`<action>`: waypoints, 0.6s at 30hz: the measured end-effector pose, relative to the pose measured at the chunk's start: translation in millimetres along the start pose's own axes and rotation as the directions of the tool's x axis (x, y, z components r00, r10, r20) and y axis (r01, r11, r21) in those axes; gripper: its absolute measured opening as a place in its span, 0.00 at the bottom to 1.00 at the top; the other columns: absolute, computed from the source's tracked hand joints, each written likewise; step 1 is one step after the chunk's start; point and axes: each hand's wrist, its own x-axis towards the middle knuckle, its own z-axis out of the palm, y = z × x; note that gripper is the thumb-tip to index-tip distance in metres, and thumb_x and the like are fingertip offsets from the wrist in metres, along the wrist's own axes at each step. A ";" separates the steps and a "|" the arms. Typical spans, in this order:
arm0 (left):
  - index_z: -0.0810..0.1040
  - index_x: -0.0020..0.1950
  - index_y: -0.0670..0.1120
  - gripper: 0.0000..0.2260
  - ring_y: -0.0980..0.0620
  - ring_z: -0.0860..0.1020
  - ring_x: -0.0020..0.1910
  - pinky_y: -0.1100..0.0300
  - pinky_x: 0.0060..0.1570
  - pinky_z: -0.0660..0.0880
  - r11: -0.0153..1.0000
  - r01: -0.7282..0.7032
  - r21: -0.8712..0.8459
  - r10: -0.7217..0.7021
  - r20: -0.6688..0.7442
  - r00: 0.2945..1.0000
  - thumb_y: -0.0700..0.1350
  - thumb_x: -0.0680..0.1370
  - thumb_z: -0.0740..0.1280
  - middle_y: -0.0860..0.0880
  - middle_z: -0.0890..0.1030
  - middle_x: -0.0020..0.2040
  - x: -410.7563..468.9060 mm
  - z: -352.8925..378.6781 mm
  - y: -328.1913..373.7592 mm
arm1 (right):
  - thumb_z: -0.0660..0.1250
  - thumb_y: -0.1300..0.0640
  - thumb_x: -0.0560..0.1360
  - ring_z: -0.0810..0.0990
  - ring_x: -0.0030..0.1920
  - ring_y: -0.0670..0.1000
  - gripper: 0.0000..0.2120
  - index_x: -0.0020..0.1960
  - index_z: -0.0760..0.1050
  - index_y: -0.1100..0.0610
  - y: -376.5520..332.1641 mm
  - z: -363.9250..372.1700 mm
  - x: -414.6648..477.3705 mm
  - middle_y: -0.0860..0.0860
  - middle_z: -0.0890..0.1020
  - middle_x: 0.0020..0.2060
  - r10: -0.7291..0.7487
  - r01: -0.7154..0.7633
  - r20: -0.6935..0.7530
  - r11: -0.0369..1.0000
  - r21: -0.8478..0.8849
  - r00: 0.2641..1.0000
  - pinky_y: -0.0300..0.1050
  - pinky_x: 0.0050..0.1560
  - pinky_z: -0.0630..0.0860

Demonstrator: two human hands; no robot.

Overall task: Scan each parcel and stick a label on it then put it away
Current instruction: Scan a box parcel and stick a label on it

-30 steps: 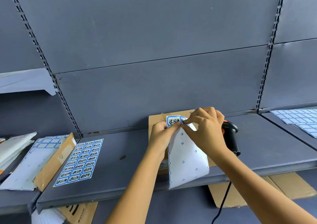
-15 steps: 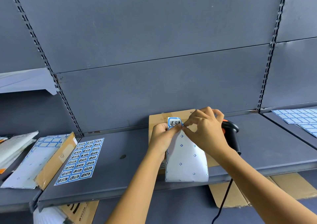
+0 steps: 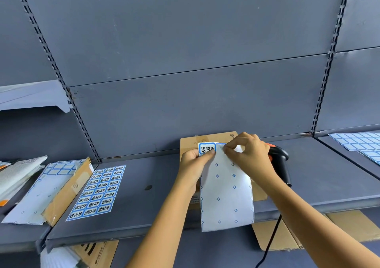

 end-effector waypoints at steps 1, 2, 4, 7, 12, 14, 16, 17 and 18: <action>0.83 0.43 0.43 0.05 0.50 0.78 0.40 0.59 0.42 0.73 1.000 0.003 -0.018 -0.003 -0.002 1.000 0.41 0.76 0.68 0.46 0.84 0.42 0.2 -1.8 0.0 | 0.69 0.56 0.72 0.72 0.46 0.46 0.13 0.30 0.78 0.44 -1.6 -1.5 1.4 0.40 0.77 0.37 0.081 -0.083 0.026 0.992 0.093 0.996 0.48 0.53 0.63; 0.83 0.42 0.44 0.05 0.49 0.78 0.40 0.58 0.43 0.73 0.999 0.007 -0.034 -0.007 -0.005 1.000 0.41 0.76 0.68 0.45 0.84 0.42 0.5 -4.0 -0.4 | 0.69 0.56 0.71 0.75 0.45 0.47 0.14 0.28 0.79 0.45 -2.4 -2.9 2.9 0.40 0.78 0.36 0.150 -0.156 0.047 0.968 0.195 0.988 0.51 0.53 0.68; 0.83 0.43 0.43 0.05 0.48 0.78 0.42 0.56 0.46 0.72 0.998 0.019 -0.054 -0.020 -0.016 1.000 0.41 0.76 0.69 0.43 0.84 0.45 1.4 -9.4 -1.9 | 0.70 0.57 0.71 0.79 0.43 0.53 0.14 0.28 0.80 0.45 -4.2 -5.3 3.2 0.43 0.80 0.36 0.231 -0.248 0.090 0.899 0.362 0.969 0.53 0.50 0.75; 0.83 0.45 0.41 0.05 0.47 0.78 0.42 0.56 0.46 0.71 0.996 0.041 -0.077 -0.043 -0.033 0.999 0.40 0.76 0.68 0.42 0.84 0.44 1.0 -15.2 -3.5 | 0.71 0.60 0.72 0.79 0.41 0.56 0.16 0.27 0.80 0.48 -8.0 -6.9 1.2 0.52 0.81 0.37 0.266 -0.284 0.108 0.835 0.471 0.958 0.49 0.45 0.75; 0.83 0.45 0.41 0.04 0.47 0.78 0.39 0.59 0.41 0.72 0.994 0.058 -0.098 -0.063 -0.047 0.997 0.39 0.75 0.68 0.43 0.83 0.41 -0.7 -19.0 -5.6 | 0.70 0.62 0.73 0.77 0.38 0.54 0.14 0.29 0.78 0.53 -14.0 -3.4 -1.9 0.60 0.83 0.38 0.281 -0.298 0.115 0.788 0.538 0.953 0.46 0.42 0.73; 0.83 0.47 0.39 0.05 0.47 0.78 0.39 0.58 0.41 0.72 0.994 0.062 -0.091 -0.067 -0.054 0.996 0.39 0.75 0.68 0.42 0.83 0.43 -0.7 -20.1 -6.9 | 0.70 0.62 0.73 0.77 0.37 0.55 0.14 0.29 0.78 0.53 -15.3 -2.1 -3.3 0.63 0.83 0.39 0.288 -0.310 0.128 0.774 0.552 0.949 0.47 0.42 0.73; 0.83 0.47 0.39 0.05 0.47 0.78 0.39 0.59 0.40 0.72 0.995 0.068 -0.075 -0.073 -0.075 0.994 0.39 0.75 0.68 0.42 0.83 0.43 -0.7 -21.6 -6.4 | 0.70 0.62 0.73 0.77 0.36 0.55 0.16 0.27 0.78 0.54 -16.6 -1.3 -4.5 0.63 0.83 0.39 0.293 -0.318 0.139 0.757 0.571 0.946 0.47 0.42 0.73; 0.83 0.47 0.39 0.05 0.47 0.78 0.39 0.59 0.40 0.72 0.995 0.071 -0.070 -0.077 -0.084 0.993 0.39 0.75 0.68 0.42 0.83 0.43 -0.3 -22.9 -6.5 | 0.69 0.63 0.73 0.77 0.36 0.55 0.17 0.26 0.78 0.54 -17.6 -1.4 -4.7 0.63 0.83 0.38 0.294 -0.321 0.143 0.747 0.583 0.945 0.47 0.41 0.73; 0.83 0.47 0.39 0.05 0.47 0.78 0.39 0.59 0.40 0.72 0.995 0.072 -0.062 -0.078 -0.091 0.993 0.39 0.75 0.68 0.42 0.83 0.43 -0.7 -24.2 -6.1 | 0.69 0.63 0.74 0.77 0.35 0.54 0.18 0.26 0.78 0.54 -18.6 -2.0 -5.1 0.62 0.82 0.37 0.295 -0.323 0.147 0.735 0.596 0.944 0.45 0.40 0.73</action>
